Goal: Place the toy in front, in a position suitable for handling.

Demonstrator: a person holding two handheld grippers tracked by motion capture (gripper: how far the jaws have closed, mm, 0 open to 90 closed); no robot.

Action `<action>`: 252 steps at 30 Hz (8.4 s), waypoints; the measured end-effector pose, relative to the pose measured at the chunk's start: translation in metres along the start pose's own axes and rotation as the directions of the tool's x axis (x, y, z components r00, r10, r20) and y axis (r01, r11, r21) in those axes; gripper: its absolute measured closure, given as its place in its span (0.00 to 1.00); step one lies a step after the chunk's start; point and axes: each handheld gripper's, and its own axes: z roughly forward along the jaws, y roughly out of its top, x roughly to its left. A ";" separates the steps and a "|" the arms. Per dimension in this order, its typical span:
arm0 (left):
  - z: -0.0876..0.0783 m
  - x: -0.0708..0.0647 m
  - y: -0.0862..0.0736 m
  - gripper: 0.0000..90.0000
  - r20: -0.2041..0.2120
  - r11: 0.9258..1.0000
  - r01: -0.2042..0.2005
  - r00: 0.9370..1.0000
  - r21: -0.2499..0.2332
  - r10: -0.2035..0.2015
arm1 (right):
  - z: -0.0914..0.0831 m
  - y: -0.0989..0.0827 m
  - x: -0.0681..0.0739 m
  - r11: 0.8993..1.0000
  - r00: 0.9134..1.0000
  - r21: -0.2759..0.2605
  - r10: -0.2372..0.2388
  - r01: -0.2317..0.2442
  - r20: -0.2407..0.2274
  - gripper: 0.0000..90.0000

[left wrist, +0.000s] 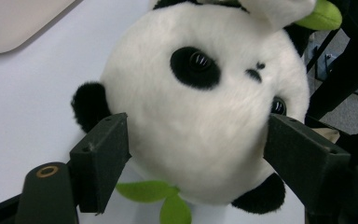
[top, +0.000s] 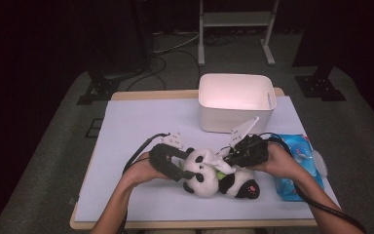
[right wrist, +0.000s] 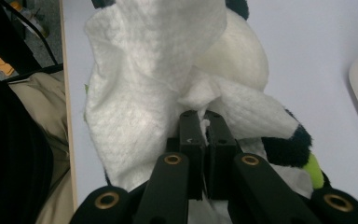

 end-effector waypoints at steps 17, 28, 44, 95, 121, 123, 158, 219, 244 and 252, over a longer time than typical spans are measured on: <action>0.008 -0.001 0.004 0.11 0.065 0.998 0.046 0.997 0.038 -0.048 | -0.013 -0.026 0.011 0.997 1.000 -0.078 0.024 -0.023 0.008 0.97; 0.007 -0.013 0.018 0.28 0.062 0.998 -0.057 0.997 0.021 0.056 | -0.019 -0.025 0.017 0.993 1.000 -0.117 0.025 -0.027 -0.017 0.97; 0.003 -0.028 0.031 0.29 0.011 0.990 -0.139 0.990 0.038 0.139 | -0.024 0.020 0.017 0.993 0.999 -0.112 -0.038 0.040 0.020 0.97; 0.002 -0.033 0.038 0.29 -0.013 0.992 -0.129 0.992 0.006 0.129 | -0.023 0.037 -0.008 0.997 1.000 -0.081 0.017 -0.016 0.014 0.96; 0.003 -0.025 0.033 0.29 -0.013 0.998 -0.056 0.998 0.022 0.056 | -0.026 0.004 -0.008 0.994 0.998 -0.091 0.056 -0.054 0.024 0.96; 0.004 -0.026 0.033 0.29 -0.020 0.998 -0.057 0.998 0.034 0.058 | -0.027 -0.002 -0.006 0.994 0.998 -0.090 0.065 -0.062 0.026 0.96; 0.005 -0.018 0.035 0.30 -0.062 0.999 -0.010 0.998 0.044 0.012 | -0.024 0.008 0.034 0.995 0.999 -0.098 -0.036 0.037 0.014 0.96; 0.022 -0.005 -0.003 0.31 -0.029 0.998 0.055 0.998 0.042 -0.054 | 0.003 -0.003 0.033 0.999 0.998 -0.015 -0.047 0.047 0.036 0.96; 0.013 -0.024 0.029 0.24 -0.026 0.999 -0.036 0.999 0.006 0.036 | -0.022 -0.032 -0.005 0.994 0.996 -0.087 0.070 -0.066 0.054 0.97; 0.014 -0.025 0.033 0.22 -0.001 0.998 -0.057 0.998 0.018 0.057 | -0.026 -0.039 -0.011 0.989 0.994 -0.118 0.098 -0.092 0.049 0.97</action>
